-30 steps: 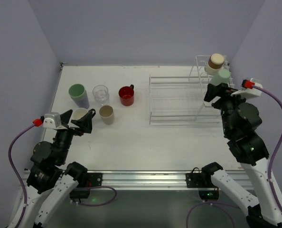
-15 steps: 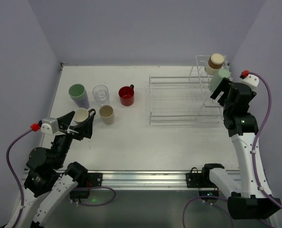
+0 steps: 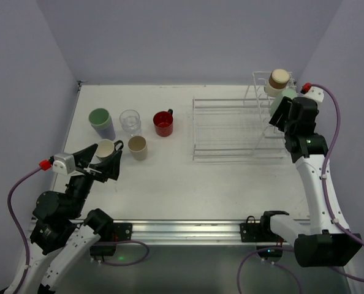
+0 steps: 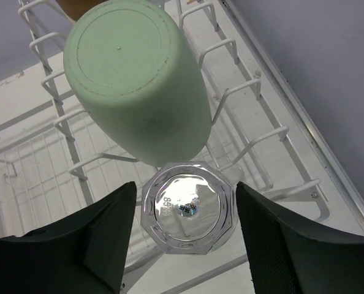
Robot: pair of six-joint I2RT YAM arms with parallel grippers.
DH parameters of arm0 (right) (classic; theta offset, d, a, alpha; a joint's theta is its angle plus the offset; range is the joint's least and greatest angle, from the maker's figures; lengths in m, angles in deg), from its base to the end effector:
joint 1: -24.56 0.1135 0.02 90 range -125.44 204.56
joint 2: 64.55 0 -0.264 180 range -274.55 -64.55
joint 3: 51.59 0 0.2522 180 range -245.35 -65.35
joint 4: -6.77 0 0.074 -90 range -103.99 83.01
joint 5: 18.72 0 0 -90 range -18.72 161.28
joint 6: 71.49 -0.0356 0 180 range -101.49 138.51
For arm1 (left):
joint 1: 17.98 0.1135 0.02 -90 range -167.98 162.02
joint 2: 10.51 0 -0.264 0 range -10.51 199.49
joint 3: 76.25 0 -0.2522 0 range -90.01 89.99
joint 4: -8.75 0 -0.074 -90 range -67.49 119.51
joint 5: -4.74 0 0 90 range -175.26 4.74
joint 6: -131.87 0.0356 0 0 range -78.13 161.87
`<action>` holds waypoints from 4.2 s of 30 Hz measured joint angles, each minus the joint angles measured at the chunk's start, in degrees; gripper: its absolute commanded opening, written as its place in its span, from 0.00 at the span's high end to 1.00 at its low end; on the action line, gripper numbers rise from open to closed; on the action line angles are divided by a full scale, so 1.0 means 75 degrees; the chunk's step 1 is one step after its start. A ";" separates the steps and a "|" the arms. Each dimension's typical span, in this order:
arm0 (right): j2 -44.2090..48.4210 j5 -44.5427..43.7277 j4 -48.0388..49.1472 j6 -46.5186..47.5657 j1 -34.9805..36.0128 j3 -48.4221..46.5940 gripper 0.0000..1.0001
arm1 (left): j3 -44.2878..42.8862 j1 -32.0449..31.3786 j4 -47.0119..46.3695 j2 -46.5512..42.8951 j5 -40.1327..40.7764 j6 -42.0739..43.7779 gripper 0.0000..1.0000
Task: Unload the cups from the dish rack
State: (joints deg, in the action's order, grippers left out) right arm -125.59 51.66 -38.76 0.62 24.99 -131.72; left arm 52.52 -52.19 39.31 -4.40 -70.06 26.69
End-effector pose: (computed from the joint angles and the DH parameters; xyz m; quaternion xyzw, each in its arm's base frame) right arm 0.2269 -0.0103 0.3791 0.2158 0.8143 -0.0604 0.5354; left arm 0.0386 -0.0150 0.3475 -0.0029 0.6154 -0.2541 0.7462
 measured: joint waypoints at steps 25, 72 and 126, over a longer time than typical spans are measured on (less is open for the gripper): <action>0.2713 0.1594 0.0373 -0.0743 0.0804 0.0227 0.79 | 0.0000 -0.0015 -0.0376 0.0624 -0.1207 -0.0093 0.00; 0.1256 0.4674 0.6371 -0.3042 0.5642 0.4164 0.01 | -0.0615 -0.1005 -0.1999 0.5913 -0.2136 -0.2396 1.00; 0.5033 0.2541 0.2515 -0.1157 0.5642 0.3975 0.01 | -0.4919 -0.1338 0.2868 1.2977 0.0449 0.0111 0.63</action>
State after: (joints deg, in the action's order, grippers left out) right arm -87.84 70.72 -19.90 -8.06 67.31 -101.91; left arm 15.62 -62.23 60.82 92.93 -66.70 27.52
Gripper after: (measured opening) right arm 0.990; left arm 0.351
